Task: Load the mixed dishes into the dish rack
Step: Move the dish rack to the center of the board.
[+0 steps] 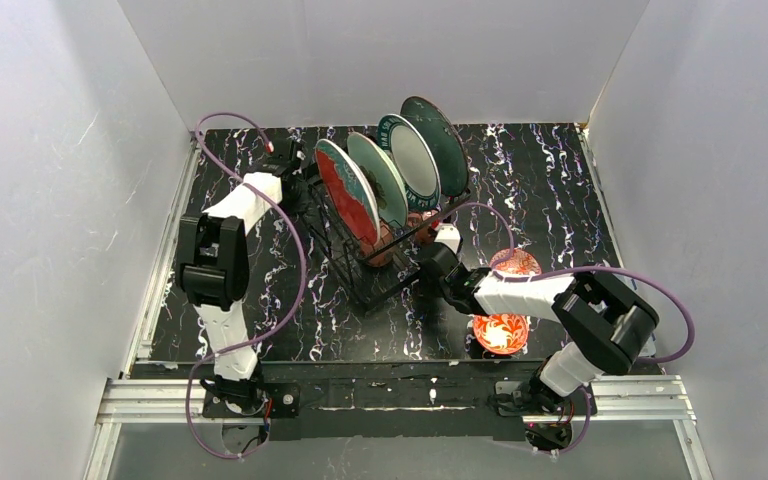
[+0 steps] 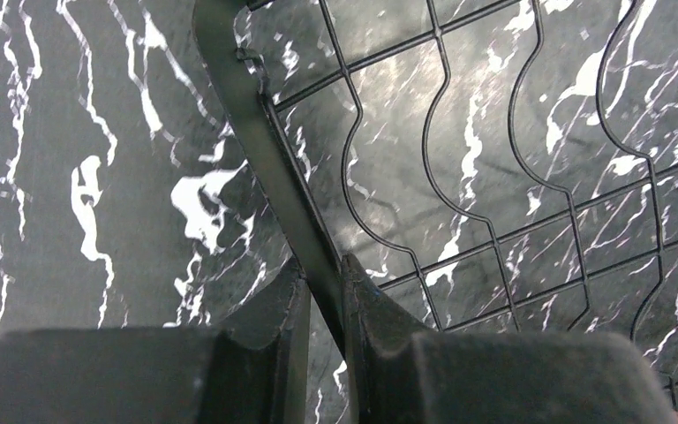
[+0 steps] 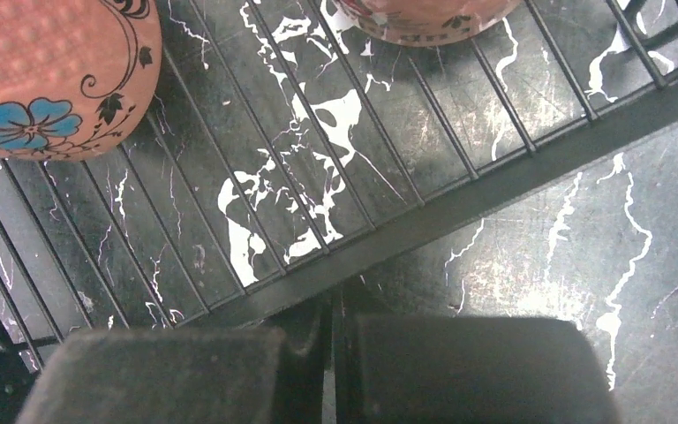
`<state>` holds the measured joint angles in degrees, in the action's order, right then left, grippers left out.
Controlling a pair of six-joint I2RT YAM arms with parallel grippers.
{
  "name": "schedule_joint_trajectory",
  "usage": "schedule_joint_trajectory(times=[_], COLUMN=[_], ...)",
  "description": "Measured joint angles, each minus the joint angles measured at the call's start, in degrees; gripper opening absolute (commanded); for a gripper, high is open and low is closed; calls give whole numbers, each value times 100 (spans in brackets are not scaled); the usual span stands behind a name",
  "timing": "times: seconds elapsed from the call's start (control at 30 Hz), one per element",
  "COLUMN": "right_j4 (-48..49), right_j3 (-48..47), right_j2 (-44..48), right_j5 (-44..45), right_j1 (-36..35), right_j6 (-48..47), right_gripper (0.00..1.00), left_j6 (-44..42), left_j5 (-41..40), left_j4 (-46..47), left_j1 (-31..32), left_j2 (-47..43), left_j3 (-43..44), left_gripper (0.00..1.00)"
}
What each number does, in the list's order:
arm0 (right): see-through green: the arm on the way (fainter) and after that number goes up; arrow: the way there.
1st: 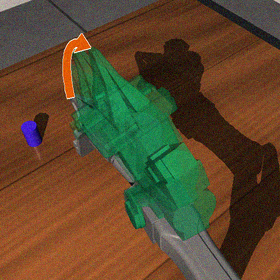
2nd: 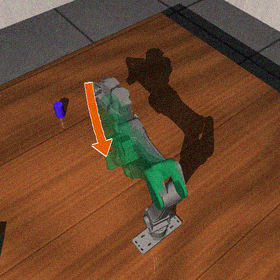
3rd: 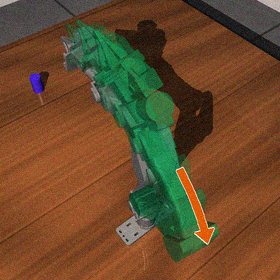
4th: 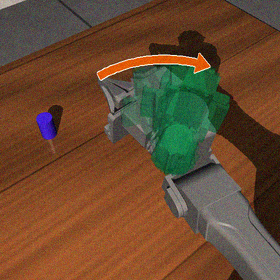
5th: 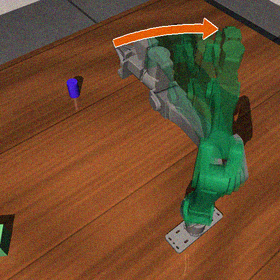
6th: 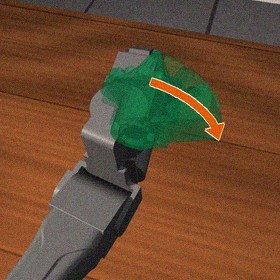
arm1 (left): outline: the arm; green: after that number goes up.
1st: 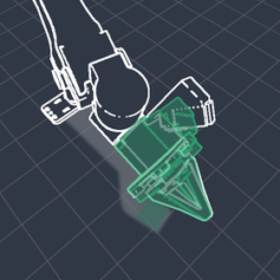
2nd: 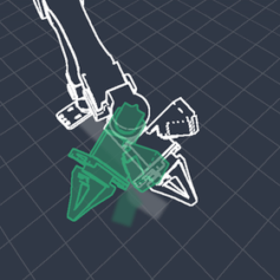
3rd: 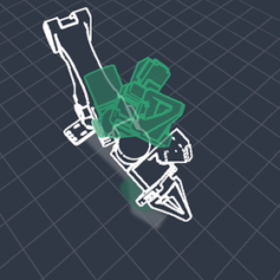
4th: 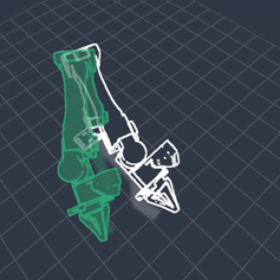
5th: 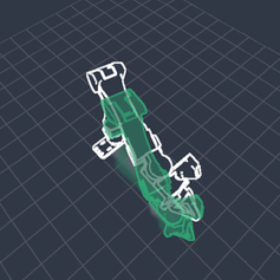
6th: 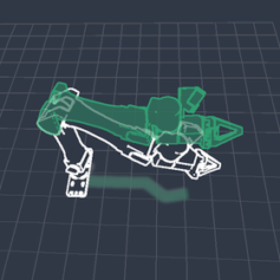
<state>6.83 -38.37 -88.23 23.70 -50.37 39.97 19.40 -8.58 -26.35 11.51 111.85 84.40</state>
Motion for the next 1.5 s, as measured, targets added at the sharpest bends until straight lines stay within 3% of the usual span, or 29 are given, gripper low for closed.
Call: schedule_joint_trajectory(times=[0.33, 0.53, 0.8, 1.03, 1.5], right_j4=[-61, 7, 111, 111, -66], right_j3=[81, 153, 260, 295, 341], right_j2=[149, 240, 409, 568, 1366], right_j5=[20, 7, -76, -284, -693], right_j1=[9, 11, 15, 15, 15], right_j6=[35, 33, -2, -151, -297], right_gripper=[1, 2, 6, 5, 4], left_j6=[-317, -542, -846, -1217, -1886], left_j5=[254, 391, 83, -98, -50], left_j4=[-577, -907, -1222, -1252, -1145], left_j1=[35, 133, 59, -22, -374], left_j2=[-1060, -1668, -1690, -1375, 520], left_j3=[-866, -892, -745, 61, 1707], left_gripper=[41, 55, 68, 73, 76])
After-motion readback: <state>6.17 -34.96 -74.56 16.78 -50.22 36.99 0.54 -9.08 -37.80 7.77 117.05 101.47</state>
